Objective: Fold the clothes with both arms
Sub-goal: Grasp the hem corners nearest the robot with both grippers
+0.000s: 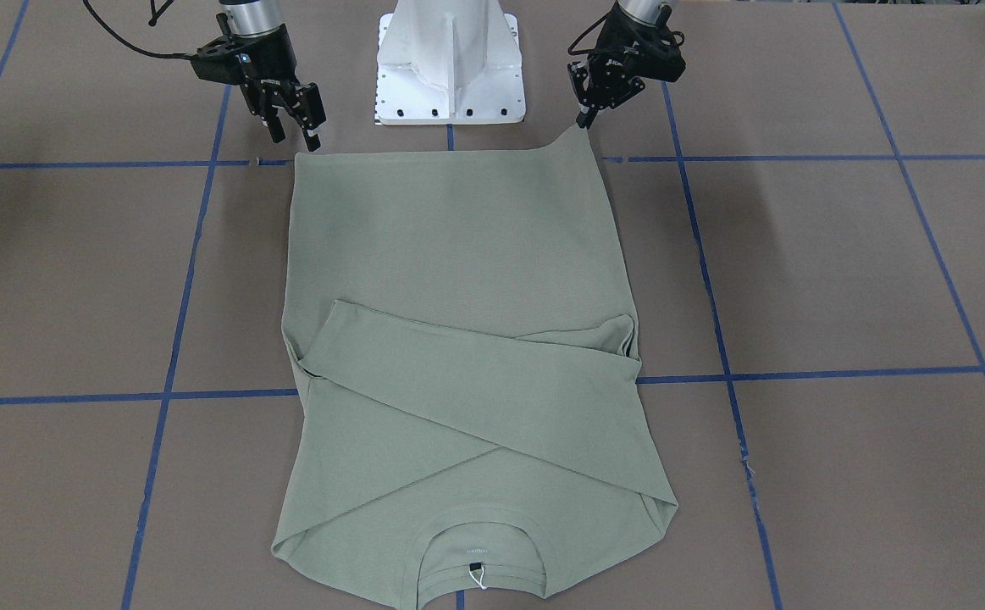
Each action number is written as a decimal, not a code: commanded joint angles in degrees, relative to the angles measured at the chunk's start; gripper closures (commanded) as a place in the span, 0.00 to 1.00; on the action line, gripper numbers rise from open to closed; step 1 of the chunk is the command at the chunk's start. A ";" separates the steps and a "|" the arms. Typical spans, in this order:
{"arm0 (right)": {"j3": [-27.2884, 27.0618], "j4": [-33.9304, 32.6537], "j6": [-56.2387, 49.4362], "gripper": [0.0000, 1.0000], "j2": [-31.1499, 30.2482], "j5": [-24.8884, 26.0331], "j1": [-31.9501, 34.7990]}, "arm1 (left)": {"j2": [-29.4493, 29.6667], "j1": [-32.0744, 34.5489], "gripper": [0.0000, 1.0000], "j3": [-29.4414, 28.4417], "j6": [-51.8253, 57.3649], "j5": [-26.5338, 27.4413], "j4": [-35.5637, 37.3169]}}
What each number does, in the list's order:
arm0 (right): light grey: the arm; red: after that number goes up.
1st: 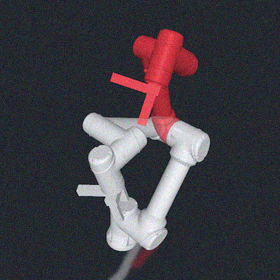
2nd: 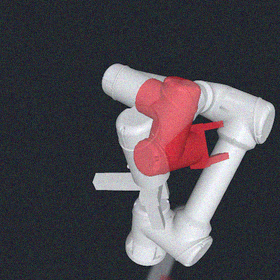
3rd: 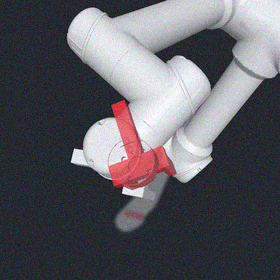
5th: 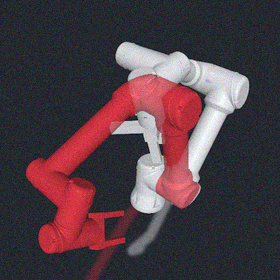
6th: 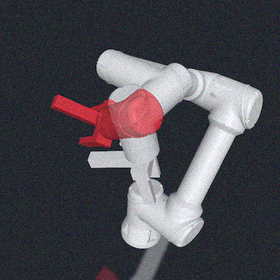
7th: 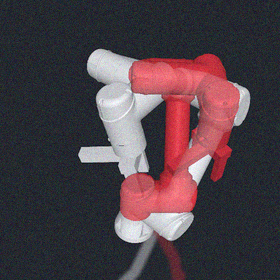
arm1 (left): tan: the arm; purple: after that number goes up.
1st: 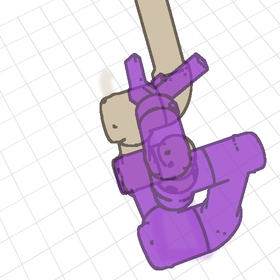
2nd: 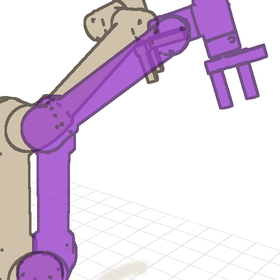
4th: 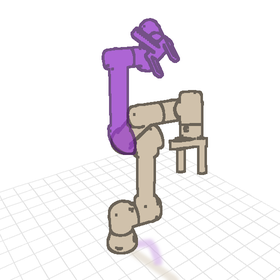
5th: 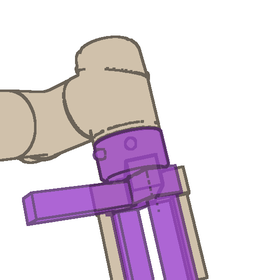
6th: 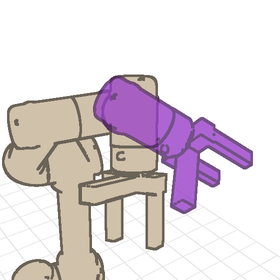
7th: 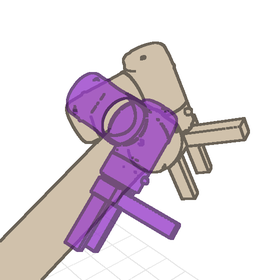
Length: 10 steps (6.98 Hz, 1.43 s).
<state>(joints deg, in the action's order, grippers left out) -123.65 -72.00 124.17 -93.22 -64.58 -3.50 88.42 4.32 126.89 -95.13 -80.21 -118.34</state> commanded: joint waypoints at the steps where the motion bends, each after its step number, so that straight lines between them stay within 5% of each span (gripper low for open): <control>1: 2.35 0.02 -0.07 0.25 2.07 0.16 -0.01 | 0.00 0.08 1.00 0.11 0.03 0.58 0.04; 3: 3.58 -0.07 -0.68 0.27 1.99 1.03 -0.01 | -0.26 0.08 1.00 0.11 0.12 0.85 0.04; 4: 3.50 -0.07 -0.68 0.36 1.99 1.12 0.07 | -0.44 0.08 1.00 0.11 0.03 0.85 0.04; 5: 3.50 -0.07 -0.77 0.53 2.08 1.12 0.16 | -0.53 0.08 1.00 0.11 0.03 0.85 0.04; 6: 3.59 -0.07 -0.77 0.87 1.91 1.04 0.34 | -0.53 0.08 1.00 0.11 0.03 0.85 0.12; 7: 3.59 -0.24 -0.77 1.00 1.90 1.04 0.43 | -0.53 0.16 1.00 0.02 0.12 0.85 0.13; 9: 0.97 -8.20 -1.29 1.00 2.17 0.69 0.86 | -0.62 0.16 1.00 0.02 0.12 0.85 0.13; 10: -5.40 -15.64 -1.47 1.00 1.91 -0.18 1.04 | -0.97 0.16 1.00 0.54 0.12 0.76 0.21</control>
<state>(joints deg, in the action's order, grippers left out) -123.41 -80.13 122.99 -91.17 -64.00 -2.70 87.73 4.48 127.04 -95.01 -79.38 -118.19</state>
